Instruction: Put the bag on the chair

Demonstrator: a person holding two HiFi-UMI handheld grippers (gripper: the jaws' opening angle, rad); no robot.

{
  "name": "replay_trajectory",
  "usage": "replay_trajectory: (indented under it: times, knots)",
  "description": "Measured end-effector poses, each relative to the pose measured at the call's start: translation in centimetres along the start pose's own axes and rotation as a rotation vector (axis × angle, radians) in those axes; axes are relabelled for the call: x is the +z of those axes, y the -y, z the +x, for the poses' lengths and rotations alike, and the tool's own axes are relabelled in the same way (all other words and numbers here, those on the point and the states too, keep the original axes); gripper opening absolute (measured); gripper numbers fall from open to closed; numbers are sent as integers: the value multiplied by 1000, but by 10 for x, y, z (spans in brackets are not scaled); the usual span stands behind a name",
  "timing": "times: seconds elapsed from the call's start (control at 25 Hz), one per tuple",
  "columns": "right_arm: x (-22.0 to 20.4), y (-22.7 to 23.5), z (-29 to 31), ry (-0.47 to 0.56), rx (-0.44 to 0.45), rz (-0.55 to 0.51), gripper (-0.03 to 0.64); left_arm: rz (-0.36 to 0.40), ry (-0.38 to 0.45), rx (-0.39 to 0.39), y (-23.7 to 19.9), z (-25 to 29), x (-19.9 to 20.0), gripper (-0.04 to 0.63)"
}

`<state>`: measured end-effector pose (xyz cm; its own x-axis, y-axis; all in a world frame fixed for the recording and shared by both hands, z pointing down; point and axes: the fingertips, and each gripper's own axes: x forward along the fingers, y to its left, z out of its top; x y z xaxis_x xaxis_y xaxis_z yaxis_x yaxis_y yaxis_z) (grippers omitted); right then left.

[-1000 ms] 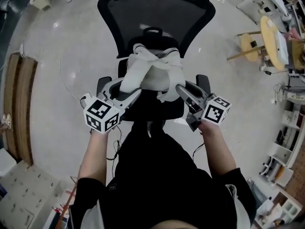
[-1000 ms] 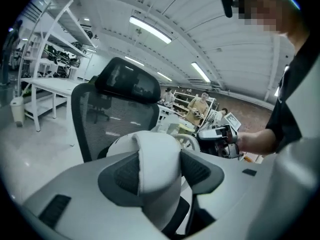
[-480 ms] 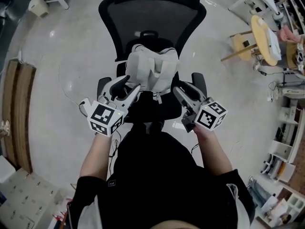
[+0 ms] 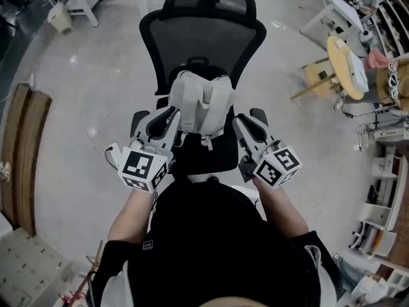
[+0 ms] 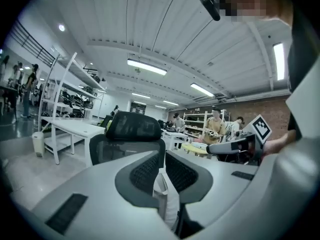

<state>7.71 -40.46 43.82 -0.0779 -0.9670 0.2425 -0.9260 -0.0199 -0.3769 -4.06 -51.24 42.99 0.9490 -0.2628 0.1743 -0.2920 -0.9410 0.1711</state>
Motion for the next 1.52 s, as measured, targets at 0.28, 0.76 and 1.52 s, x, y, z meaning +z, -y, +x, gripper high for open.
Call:
replay_trajectory:
  times: [0.28,0.76,1.52]
  knots:
    - [10,-9,-55,36,141,-51,49,20,1,134,80,-18,11,37]
    - [7,-29,-140,17,283,-281,35,23,7,260,168,-53,16,34]
    - [64,-102,-122,200,253,-317,29,77,75,285,101,-127,67,25]
